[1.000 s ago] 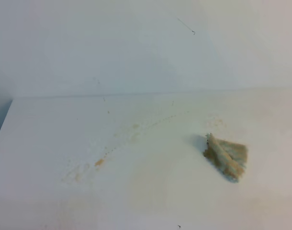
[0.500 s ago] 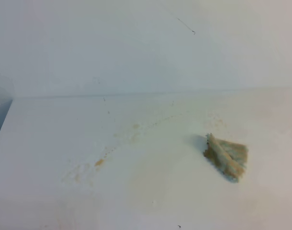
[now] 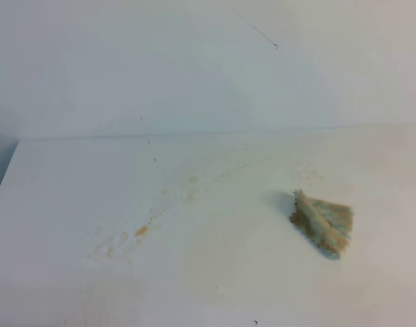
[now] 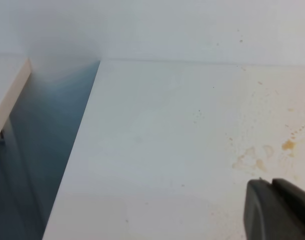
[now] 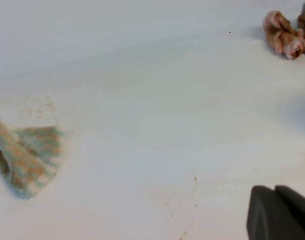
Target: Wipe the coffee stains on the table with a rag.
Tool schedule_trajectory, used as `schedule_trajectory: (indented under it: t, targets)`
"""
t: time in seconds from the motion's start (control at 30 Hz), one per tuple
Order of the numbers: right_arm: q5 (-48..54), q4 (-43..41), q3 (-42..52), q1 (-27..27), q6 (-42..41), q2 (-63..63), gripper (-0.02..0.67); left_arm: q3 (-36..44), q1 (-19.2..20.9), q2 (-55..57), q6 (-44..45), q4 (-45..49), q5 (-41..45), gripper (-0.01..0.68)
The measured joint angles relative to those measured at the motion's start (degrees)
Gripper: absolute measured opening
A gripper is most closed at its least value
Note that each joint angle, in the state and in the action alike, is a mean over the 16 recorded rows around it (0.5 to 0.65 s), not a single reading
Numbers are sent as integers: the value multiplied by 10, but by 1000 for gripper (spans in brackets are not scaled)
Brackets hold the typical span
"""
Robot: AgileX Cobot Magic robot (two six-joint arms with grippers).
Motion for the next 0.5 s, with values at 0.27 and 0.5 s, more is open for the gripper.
schedule_trajectory:
  t: [0.27, 0.5]
  targets:
    - [3, 49, 0, 0, -89, 0, -2, 0, 0, 0, 0, 0, 0, 0]
    - [5, 65, 1, 0, -118, 0, -2, 0, 0, 0, 0, 0, 0, 0]
